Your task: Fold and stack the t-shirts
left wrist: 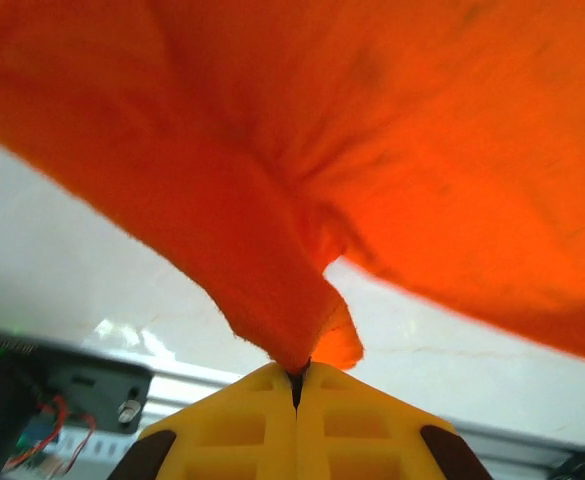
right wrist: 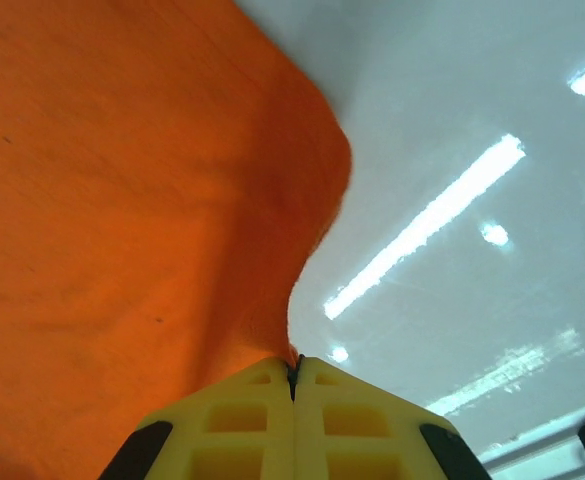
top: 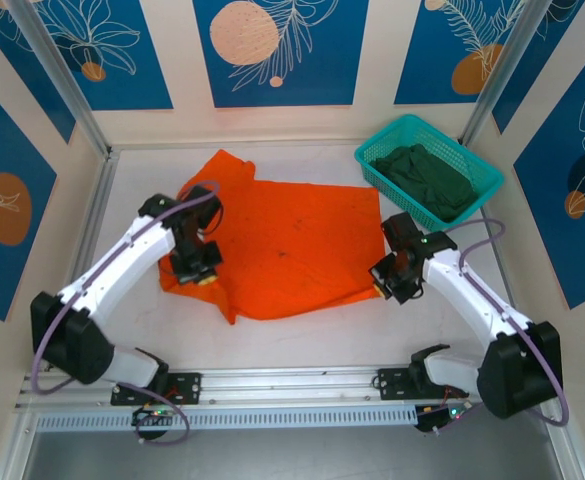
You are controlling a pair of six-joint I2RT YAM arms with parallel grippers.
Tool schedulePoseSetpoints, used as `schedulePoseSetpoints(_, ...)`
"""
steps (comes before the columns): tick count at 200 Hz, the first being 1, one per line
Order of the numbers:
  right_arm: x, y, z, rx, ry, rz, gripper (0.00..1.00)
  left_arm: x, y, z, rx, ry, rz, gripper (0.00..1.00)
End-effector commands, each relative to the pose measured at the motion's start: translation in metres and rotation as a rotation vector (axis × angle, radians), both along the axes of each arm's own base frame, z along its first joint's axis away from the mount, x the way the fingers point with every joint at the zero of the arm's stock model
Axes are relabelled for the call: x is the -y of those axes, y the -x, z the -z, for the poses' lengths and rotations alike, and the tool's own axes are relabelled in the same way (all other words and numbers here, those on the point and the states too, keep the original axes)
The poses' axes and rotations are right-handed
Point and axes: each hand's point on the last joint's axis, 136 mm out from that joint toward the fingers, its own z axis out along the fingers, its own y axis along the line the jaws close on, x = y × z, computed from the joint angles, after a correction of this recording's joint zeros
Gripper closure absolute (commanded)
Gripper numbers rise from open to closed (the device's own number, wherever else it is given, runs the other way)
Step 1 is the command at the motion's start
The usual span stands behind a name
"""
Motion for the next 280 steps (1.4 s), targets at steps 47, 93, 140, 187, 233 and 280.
schedulePoseSetpoints(47, 0.020, -0.075, -0.013, 0.022, 0.062, -0.021, 1.00, -0.005, -0.115, -0.013, 0.084, 0.045, -0.006, 1.00)
schedulePoseSetpoints(93, 0.029, -0.108, -0.003, -0.025, 0.090, -0.019, 1.00, 0.003, -0.183, 0.004, 0.078, 0.075, -0.008, 1.00)
schedulePoseSetpoints(140, 0.033, -0.135, -0.021, -0.006, 0.072, -0.044, 0.55, -0.013, -0.226, -0.003, 0.122, 0.015, -0.035, 0.61)
schedulePoseSetpoints(187, 0.011, -0.119, -0.046, 0.171, -0.041, -0.173, 0.42, -0.037, -0.193, -0.027, 0.188, -0.052, -0.022, 0.40)
schedulePoseSetpoints(233, -0.029, -0.067, -0.008, 0.161, -0.179, -0.268, 0.65, -0.018, -0.136, 0.031, 0.093, 0.085, -0.012, 0.52)
schedulePoseSetpoints(280, -0.037, -0.056, 0.035, 0.057, -0.177, -0.284, 0.70, -0.023, -0.121, 0.089, -0.010, 0.028, 0.046, 0.56)
